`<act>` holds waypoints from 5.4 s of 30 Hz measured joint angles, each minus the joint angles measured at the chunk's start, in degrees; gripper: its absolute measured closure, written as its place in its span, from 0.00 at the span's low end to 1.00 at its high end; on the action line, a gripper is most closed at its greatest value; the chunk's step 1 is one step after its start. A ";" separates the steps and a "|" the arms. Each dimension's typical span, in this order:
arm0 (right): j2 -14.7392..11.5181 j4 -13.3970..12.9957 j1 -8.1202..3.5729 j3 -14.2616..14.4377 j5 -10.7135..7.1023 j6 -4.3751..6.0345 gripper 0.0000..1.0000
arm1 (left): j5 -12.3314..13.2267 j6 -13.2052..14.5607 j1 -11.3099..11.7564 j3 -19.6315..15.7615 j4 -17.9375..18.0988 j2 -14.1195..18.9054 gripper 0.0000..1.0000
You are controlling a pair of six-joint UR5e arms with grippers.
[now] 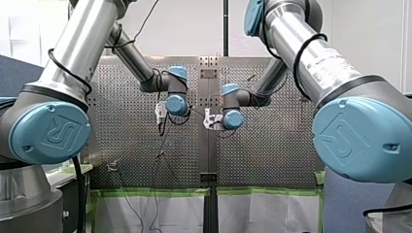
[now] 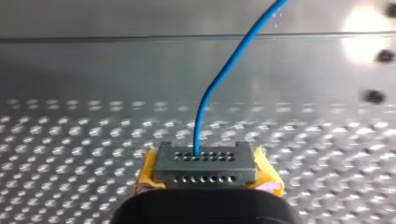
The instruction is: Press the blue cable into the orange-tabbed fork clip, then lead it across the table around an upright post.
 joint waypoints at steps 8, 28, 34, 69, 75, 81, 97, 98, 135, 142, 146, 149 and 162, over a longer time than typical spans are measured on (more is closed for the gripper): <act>-4.51 1.22 -0.13 -0.36 -0.16 0.17 1.00 | 0.02 0.27 -0.29 1.11 -1.47 4.14 1.00; -14.01 5.96 0.38 -2.09 -0.09 -0.83 1.00 | -0.85 1.49 -1.87 6.10 -8.32 4.85 1.00; -16.92 6.89 0.23 -2.12 0.12 -1.19 1.00 | -0.93 1.12 -2.41 6.17 -9.30 5.70 1.00; -33.08 10.14 -4.60 -2.83 -0.32 -0.37 1.00 | 0.08 -1.26 -2.87 21.54 -23.20 6.04 1.00; -33.45 11.46 -5.91 -2.21 -0.85 -0.74 1.00 | 0.26 -1.76 -3.99 24.13 -24.94 3.59 1.00; -33.36 11.80 -7.24 -0.74 -2.09 -0.65 1.00 | 0.23 -3.64 -4.73 27.65 -27.16 0.08 1.00; -33.22 12.05 -11.51 0.31 -5.31 0.32 1.00 | -0.20 -6.28 -5.61 35.96 -30.97 -3.30 1.00; -33.19 12.05 -11.84 0.50 -5.41 0.35 1.00 | -0.11 -6.44 -5.65 36.50 -30.96 -3.28 1.00; -29.96 11.55 -20.65 1.12 -9.46 3.53 1.00 | 2.83 -7.46 -9.30 54.29 -34.49 -16.84 1.00; -29.45 11.46 -22.38 1.12 -9.68 3.89 1.00 | 3.06 -7.60 -9.94 58.45 -36.01 -20.50 1.00; -29.22 11.33 -23.30 1.12 -10.09 4.41 1.00 | 3.40 -8.02 -9.75 60.82 -36.10 -22.12 1.00; -29.12 11.29 -23.82 1.13 -10.30 4.61 1.00 | 3.80 -8.60 -9.72 62.53 -36.02 -22.94 1.00; -27.80 11.42 -25.97 1.28 -10.42 4.93 1.00 | 4.51 -8.99 -9.63 69.12 -35.30 -23.28 1.00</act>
